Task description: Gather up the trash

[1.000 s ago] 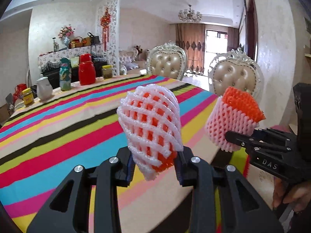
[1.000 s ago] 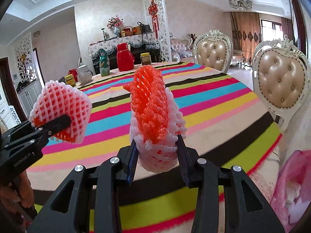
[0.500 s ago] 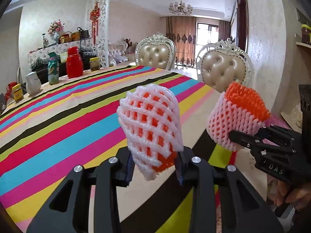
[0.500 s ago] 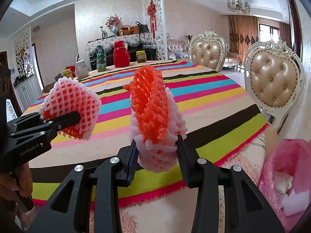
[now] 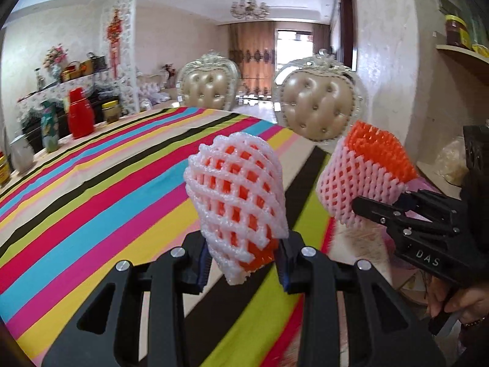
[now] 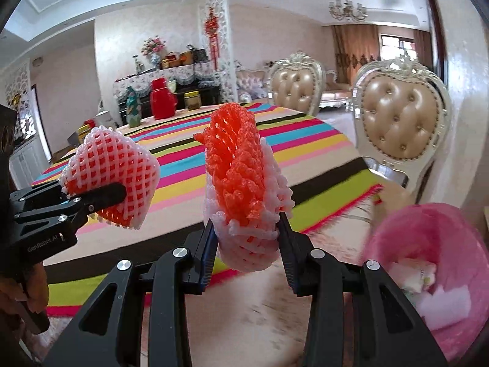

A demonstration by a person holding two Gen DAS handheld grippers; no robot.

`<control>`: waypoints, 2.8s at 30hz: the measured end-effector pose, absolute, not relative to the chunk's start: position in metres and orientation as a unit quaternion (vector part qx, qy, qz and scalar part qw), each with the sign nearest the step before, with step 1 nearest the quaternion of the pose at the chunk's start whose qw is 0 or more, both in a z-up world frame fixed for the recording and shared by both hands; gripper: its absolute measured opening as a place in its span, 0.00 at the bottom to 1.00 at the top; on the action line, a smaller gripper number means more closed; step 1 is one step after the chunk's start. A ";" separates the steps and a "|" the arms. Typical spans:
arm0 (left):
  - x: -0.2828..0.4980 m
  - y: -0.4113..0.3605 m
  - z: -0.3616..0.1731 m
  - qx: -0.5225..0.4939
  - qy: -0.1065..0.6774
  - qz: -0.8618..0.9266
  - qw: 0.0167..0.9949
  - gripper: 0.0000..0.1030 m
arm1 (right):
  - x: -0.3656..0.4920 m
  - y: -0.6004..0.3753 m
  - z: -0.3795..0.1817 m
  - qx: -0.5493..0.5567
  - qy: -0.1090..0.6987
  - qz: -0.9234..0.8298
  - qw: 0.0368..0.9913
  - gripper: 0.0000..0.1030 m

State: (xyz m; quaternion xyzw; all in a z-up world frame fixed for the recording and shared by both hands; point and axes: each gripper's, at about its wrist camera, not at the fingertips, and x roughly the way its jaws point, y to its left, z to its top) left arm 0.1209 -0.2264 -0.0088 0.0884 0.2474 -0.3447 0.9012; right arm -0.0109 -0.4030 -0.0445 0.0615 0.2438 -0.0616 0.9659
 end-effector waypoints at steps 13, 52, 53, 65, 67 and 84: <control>0.082 -0.347 -0.008 0.120 0.225 -0.482 0.838 0.33 | -0.093 -0.498 -0.048 0.091 0.229 -0.206 0.947 0.38; 0.062 -0.389 -0.008 0.124 0.195 -0.458 0.858 0.95 | -0.167 -0.564 -0.043 0.120 0.200 -0.316 0.920 0.89; 0.058 -0.383 -0.006 0.127 0.193 -0.461 0.857 0.95 | -0.170 -0.559 -0.042 0.116 0.200 -0.321 0.918 0.89; 0.026 -0.320 -0.008 0.117 0.203 -0.480 0.846 0.96 | -0.195 -0.473 -0.031 0.088 0.206 -0.351 0.909 0.90; 0.024 -0.314 -0.010 0.117 0.198 -0.480 0.847 0.95 | -0.197 -0.463 -0.033 0.074 0.213 -0.362 0.905 0.90; 0.007 -0.295 -0.013 0.122 0.164 -0.540 0.816 0.95 | -0.210 -0.422 -0.029 0.048 0.221 -0.380 0.897 0.90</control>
